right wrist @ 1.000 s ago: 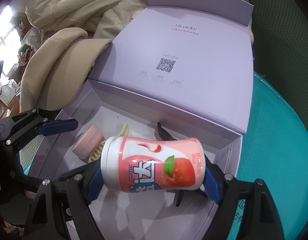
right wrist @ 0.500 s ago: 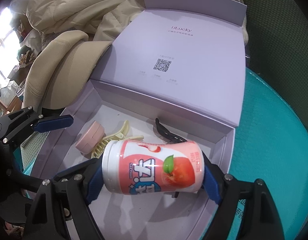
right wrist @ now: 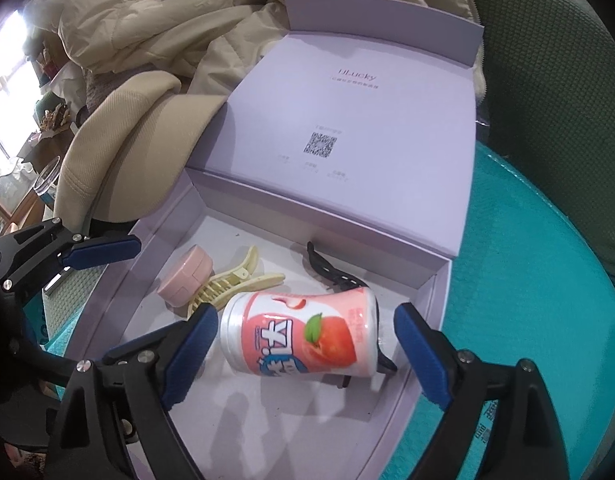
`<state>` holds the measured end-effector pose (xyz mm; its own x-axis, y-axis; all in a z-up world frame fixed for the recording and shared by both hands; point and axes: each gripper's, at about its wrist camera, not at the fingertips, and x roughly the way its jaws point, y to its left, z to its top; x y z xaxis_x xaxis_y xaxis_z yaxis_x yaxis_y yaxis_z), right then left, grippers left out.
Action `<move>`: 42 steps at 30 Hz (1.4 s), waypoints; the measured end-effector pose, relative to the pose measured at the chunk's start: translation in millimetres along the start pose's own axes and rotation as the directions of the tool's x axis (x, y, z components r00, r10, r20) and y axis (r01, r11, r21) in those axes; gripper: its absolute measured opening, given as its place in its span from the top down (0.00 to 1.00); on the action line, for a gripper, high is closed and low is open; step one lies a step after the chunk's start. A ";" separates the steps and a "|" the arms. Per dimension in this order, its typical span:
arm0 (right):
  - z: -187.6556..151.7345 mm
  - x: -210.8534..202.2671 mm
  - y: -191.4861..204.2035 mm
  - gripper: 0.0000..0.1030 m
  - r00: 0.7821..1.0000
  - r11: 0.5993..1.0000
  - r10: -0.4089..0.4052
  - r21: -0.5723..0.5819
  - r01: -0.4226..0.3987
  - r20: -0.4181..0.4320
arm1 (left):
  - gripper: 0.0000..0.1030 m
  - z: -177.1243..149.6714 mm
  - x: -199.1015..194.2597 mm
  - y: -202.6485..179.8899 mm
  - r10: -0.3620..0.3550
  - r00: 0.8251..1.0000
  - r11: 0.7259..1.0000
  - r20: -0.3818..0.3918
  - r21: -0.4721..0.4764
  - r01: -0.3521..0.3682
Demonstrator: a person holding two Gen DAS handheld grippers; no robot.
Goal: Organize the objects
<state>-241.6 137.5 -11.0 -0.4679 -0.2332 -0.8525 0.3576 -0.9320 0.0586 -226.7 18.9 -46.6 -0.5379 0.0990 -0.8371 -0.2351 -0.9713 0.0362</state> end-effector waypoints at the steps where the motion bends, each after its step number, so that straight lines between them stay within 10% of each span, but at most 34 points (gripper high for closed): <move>1: -0.2 -2.3 -0.9 0.12 1.000 1.000 0.002 0.006 -0.002 0.005 | 0.34 -3.3 -3.6 -0.7 -0.001 1.000 1.000 0.003 -0.002 0.001; 42: -19.7 -130.7 11.0 0.09 0.975 0.997 -0.081 0.030 0.077 0.206 | 0.18 -11.8 -116.9 3.3 0.078 0.981 0.994 0.177 -0.087 -0.063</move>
<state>-160.6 163.2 90.8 -0.6520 -0.2088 -0.7289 0.2962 -0.9551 0.0087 -155.1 1.5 45.0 -0.6893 0.0599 -0.7220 -0.1297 -0.9907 0.0417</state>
